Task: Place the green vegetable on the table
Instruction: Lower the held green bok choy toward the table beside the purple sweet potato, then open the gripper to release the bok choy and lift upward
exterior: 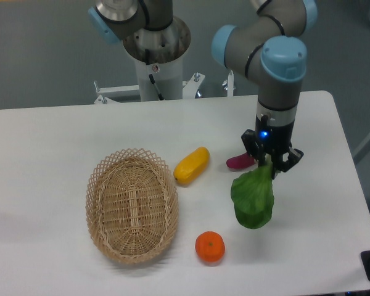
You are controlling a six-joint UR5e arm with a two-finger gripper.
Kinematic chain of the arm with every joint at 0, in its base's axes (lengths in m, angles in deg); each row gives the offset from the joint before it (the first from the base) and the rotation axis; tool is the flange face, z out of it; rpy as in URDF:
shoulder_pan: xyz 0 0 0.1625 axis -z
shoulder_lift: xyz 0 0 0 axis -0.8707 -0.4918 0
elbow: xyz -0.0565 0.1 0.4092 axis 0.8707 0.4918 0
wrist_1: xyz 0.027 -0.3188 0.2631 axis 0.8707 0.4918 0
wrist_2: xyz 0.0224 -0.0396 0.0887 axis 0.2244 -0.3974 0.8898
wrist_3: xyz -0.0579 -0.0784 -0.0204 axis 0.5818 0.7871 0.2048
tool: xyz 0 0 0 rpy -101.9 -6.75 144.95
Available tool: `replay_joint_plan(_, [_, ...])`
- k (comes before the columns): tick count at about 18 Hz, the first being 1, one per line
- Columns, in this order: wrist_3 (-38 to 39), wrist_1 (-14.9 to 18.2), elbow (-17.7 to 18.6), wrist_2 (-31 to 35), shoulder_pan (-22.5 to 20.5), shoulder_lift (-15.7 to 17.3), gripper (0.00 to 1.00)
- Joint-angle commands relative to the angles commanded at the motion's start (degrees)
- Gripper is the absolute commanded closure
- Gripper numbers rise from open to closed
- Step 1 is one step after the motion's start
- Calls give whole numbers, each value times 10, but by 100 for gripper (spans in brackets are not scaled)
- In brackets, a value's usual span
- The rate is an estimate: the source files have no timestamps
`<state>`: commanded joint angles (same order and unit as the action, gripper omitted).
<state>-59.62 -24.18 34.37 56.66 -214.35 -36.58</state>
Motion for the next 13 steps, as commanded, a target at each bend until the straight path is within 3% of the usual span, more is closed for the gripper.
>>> replay_joint_plan(2, [-6, -19, -3, 0, -3, -19, 61])
replay_joint_plan(5, [-65, -20, 0, 6, -10, -39, 61])
replay_joint_plan(8, [-70, -24, -3, 7, -13, -52, 61])
replay_joint_plan(11, [-71, -66, 4, 7, -12, -77, 61])
replay_joint_plan(13, [-71, -66, 13, 8, -12, -77, 61])
